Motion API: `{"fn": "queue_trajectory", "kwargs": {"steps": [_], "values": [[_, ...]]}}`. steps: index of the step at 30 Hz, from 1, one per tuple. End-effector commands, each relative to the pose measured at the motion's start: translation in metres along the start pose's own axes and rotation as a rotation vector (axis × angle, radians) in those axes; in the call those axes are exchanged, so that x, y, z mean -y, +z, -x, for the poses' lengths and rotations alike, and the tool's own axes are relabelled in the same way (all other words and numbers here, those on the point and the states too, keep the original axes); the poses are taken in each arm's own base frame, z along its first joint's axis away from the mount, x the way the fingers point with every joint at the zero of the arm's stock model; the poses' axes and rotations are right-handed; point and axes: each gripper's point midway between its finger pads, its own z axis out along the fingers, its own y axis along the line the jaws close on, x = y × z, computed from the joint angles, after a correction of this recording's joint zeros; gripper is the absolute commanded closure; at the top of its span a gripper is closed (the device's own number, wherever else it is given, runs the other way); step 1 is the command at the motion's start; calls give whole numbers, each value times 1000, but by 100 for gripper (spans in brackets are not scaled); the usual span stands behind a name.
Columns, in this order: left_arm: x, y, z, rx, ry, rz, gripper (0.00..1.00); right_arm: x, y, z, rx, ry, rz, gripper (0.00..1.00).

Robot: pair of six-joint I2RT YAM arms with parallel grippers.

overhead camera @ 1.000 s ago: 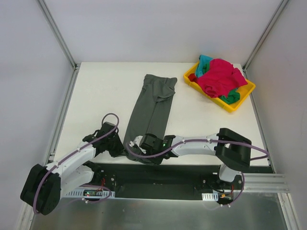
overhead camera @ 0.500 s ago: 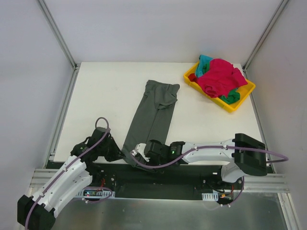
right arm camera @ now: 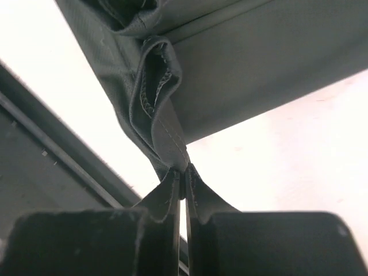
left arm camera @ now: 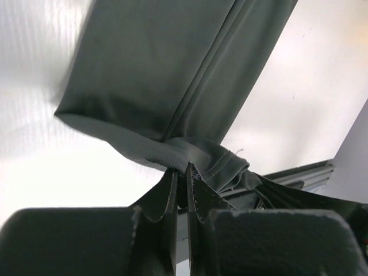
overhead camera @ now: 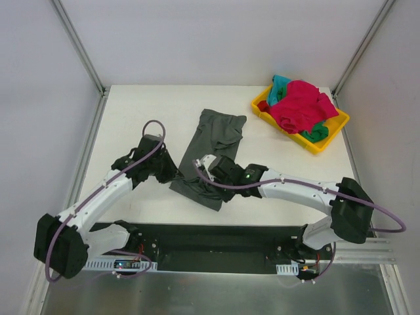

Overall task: Fold and stack the t-shirts
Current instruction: Fold the folded rectangular tshirt in 1/3 of the way

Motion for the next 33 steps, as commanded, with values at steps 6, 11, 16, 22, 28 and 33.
{"fn": "queue_trajectory", "kwargs": {"steps": [6,11,16,22,28,33], "values": [[47,33,76,62,58,-23,100,78,-8,44,40,88,-137,99],[71,55,104,40,59,-55,100,106,-2,53,37,116,-145,99],[63,74,122,37,40,-18,100,126,9,59,34,139,-130,99],[58,92,139,22,46,1,100,142,23,72,57,174,-105,99],[50,104,145,-4,41,6,100,150,37,77,49,185,-89,99],[52,114,151,-19,44,0,94,161,45,73,30,228,-122,98]]}}
